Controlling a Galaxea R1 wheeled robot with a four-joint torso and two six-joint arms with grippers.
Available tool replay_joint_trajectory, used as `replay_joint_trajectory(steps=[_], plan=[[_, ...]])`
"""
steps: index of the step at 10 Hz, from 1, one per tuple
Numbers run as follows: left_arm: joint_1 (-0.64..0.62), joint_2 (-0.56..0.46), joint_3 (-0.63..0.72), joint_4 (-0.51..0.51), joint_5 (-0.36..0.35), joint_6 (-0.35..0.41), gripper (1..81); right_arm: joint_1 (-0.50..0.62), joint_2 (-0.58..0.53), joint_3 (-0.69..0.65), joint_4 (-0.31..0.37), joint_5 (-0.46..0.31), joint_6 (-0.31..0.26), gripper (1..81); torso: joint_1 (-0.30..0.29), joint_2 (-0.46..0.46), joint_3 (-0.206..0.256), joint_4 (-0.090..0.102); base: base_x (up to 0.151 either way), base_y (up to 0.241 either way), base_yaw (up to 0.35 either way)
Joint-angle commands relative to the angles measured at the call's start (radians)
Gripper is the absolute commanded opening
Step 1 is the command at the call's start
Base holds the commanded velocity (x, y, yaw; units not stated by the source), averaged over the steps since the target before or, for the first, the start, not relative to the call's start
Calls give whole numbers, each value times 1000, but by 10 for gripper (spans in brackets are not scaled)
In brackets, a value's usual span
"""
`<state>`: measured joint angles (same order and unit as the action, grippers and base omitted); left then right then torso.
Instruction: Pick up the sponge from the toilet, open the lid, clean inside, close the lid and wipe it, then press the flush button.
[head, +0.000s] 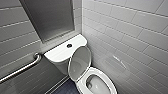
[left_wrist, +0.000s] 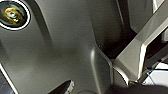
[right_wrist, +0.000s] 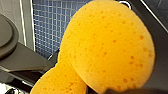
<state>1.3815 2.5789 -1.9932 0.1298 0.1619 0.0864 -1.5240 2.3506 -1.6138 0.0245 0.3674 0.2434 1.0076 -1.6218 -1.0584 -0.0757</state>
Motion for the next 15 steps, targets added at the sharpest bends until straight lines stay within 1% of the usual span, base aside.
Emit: replay_joint_trajectory(steps=[1,3,5,7,8,9,10,11,12,13,15], plan=[[21,-2,10,-38,76,32,811,56,-281,276,65,22,-33,10,0,0,0,0,0,0,0],[28,-12,31,-33,71,33,811,133,-347,310,63,25,-27,10,0,0,0,0,0,0,0],[31,-20,62,-38,77,32,811,242,-380,339,69,13,-24,10,0,0,0,0,0,0,0],[47,-2,43,-30,77,33,811,363,-385,342,77,4,-23,10,0,0,0,0,0,0,0],[54,18,13,-32,74,33,811,412,-379,341,75,-10,-23,10,0,0,0,0,0,0,0],[57,44,-24,-30,74,33,811,451,-368,338,77,-32,-23,10,0,0,0,0,0,0,0],[58,81,-74,-29,74,33,811,480,-341,332,77,-60,-23,10,0,0,0,0,0,0,0],[58,109,-110,-29,74,35,811,511,-312,316,77,-68,-23,10,0,0,0,0,0,0,0],[58,127,-134,-29,73,46,811,554,-285,299,77,-97,-21,10,0,0,0,0,0,0,0],[58,132,-141,-29,71,53,811,609,-252,284,78,-140,-21,10,0,0,0,0,0,0,0],[69,121,-142,-32,62,53,811,687,-175,252,89,-163,-21,10,0,0,0,0,0,0,0]])
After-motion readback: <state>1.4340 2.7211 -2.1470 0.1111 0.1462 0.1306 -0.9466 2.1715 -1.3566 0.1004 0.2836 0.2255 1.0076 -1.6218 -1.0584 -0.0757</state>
